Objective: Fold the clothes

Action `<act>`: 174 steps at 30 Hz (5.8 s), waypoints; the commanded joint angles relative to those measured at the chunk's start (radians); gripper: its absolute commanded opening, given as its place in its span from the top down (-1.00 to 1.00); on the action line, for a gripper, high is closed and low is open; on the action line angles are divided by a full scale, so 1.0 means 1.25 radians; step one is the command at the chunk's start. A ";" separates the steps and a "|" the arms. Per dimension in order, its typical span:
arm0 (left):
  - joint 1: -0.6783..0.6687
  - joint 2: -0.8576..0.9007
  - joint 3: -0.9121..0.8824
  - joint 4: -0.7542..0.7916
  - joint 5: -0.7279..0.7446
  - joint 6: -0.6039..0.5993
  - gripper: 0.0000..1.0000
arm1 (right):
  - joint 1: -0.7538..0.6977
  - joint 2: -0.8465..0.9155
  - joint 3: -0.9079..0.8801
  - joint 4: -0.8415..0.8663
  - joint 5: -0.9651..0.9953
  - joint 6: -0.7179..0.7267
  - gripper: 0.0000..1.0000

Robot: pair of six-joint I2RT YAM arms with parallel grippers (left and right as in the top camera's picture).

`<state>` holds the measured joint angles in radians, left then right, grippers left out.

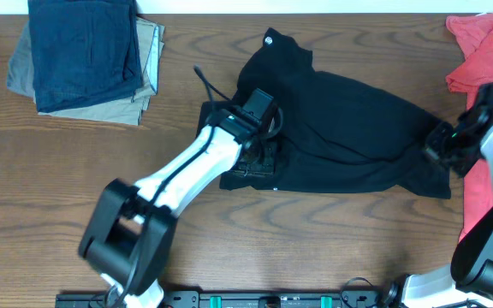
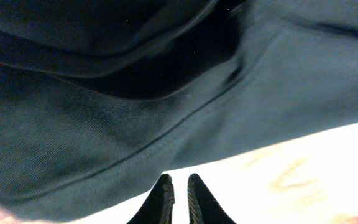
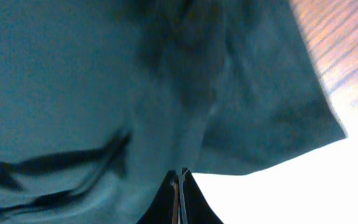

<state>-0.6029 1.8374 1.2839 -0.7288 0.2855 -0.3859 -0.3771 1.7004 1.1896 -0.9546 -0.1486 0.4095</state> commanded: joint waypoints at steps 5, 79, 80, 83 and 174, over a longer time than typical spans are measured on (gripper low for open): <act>0.003 0.065 -0.005 -0.002 0.016 -0.006 0.79 | 0.006 0.001 -0.106 0.077 0.067 0.055 0.89; 0.311 0.064 -0.006 -0.142 -0.077 -0.044 0.88 | 0.072 -0.125 -0.367 0.120 0.044 0.061 0.98; 0.311 0.064 -0.006 -0.143 -0.077 -0.044 0.89 | 0.067 -0.125 -0.372 0.121 0.044 0.061 0.98; 0.311 0.064 -0.006 -0.146 -0.077 -0.042 0.88 | 0.051 -0.125 -0.381 0.120 0.045 0.061 0.98; 0.113 0.102 -0.007 0.093 -0.031 -0.326 0.60 | -0.095 -0.126 -0.111 -0.145 -0.132 -0.200 -0.99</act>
<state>-0.4610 1.9583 1.2823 -0.6151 0.2687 -0.8085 -0.5091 1.5436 1.0370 -1.1385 -0.3073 0.1673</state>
